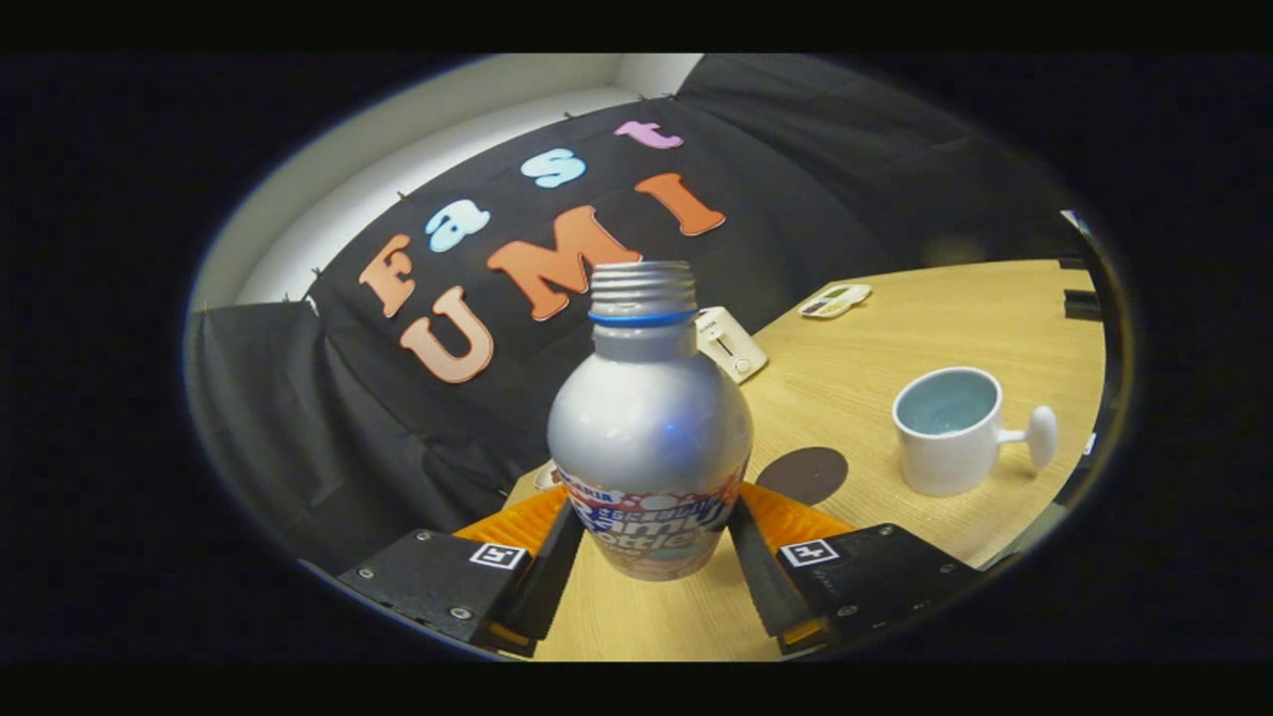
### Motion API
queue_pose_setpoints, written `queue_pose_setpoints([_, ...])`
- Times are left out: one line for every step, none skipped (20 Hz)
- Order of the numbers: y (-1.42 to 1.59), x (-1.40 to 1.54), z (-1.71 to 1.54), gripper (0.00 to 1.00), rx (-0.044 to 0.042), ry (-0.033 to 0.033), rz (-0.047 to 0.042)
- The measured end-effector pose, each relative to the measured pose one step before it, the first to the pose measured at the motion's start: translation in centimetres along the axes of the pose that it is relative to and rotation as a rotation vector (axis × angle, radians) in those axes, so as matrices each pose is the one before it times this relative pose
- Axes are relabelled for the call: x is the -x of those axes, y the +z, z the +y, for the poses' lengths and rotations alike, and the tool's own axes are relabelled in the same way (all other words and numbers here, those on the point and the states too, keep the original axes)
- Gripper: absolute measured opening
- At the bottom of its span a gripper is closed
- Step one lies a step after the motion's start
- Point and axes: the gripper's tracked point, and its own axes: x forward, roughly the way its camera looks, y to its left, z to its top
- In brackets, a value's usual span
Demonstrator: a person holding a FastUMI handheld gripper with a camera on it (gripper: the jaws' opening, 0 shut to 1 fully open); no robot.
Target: Take the bottle from table, then pour the juice into the cup, finally place the bottle on the coaster
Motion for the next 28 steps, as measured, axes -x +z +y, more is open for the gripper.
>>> queue_pose_setpoints([0.132, -0.039, -0.065, 0.78, -0.03405, 0.00322, -0.00221])
queue_pose_setpoints([0.043, -0.367, -0.224, 0.78, -0.02850, -0.00400, -0.00008])
queue_pose_setpoints([-0.297, -0.266, -0.374, 0.78, -0.02544, -0.00855, 0.00685])
queue_pose_setpoints([-0.167, -0.368, -0.371, 0.78, -0.03255, -0.00797, 0.00614])
queue_pose_setpoints([0.040, -0.195, -0.061, 0.78, -0.04064, -0.00162, 0.00410])
queue_pose_setpoints([0.062, -0.207, 0.176, 0.78, -0.05086, 0.00675, 0.00281])
queue_pose_setpoints([0.145, -0.051, 0.271, 0.78, -0.04473, 0.00908, -0.00065])
queue_pose_setpoints([0.110, -0.119, 0.215, 0.78, -0.03942, 0.00832, -0.00141])
queue_pose_setpoints([-0.017, -0.042, 0.074, 0.78, -0.03648, 0.00247, -0.00131])
queue_pose_setpoints([0.063, -0.190, 0.061, 0.77, -0.03296, -0.00171, -0.00253])
queue_pose_setpoints([0.257, -0.036, -0.207, 0.78, -0.03188, -0.00759, -0.00490])
queue_pose_setpoints([0.173, -0.035, -0.161, 0.78, -0.02818, -0.00254, -0.00070])
queue_pose_setpoints([-0.094, 0.183, 0.074, 0.77, -0.02848, -0.00225, -0.00081])
queue_pose_setpoints([0.072, -0.028, 0.031, 0.78, -0.03058, -0.00153, -0.00113])
queue_pose_setpoints([0.133, 0.024, -0.057, 0.77, -0.02971, -0.00027, -0.00133])
queue_pose_setpoints([0.180, -0.065, 0.022, 0.78, -0.02776, -0.00105, -0.00224])
queue_pose_setpoints([0.163, 0.020, -0.035, 0.78, -0.02619, -0.00417, -0.00226])
queue_pose_setpoints([0.227, -0.093, -0.012, 0.78, -0.02525, -0.00490, -0.00525])
queue_pose_setpoints([0.204, -0.082, -0.057, 0.77, -0.02539, -0.00592, -0.00396])
queue_pose_setpoints([0.201, -0.227, -0.009, 0.77, -0.02627, -0.00169, -0.00372])
queue_pose_setpoints([0.372, -0.101, 0.149, 0.77, -0.02537, 0.00296, -0.00398])
queue_pose_setpoints([0.242, -0.212, 0.290, 0.77, -0.02419, 0.00528, -0.00340])
queue_pose_setpoints([0.111, 0.134, 0.328, 0.78, -0.02278, 0.00646, -0.00410])
queue_pose_setpoints([0.127, -0.161, 0.293, 0.77, -0.02148, 0.00472, -0.00264])
queue_pose_setpoints([0.323, -0.021, 0.304, 0.77, -0.02003, 0.00405, -0.00294])
queue_pose_setpoints([0.118, -0.066, 0.202, 0.78, -0.02022, 0.00463, -0.00052])
queue_pose_setpoints([-0.016, -0.064, 0.213, 0.77, -0.02297, 0.00314, 0.00002])
queue_pose_setpoints([0.042, -0.030, 0.268, 0.77, -0.02151, 0.00633, 0.00019])
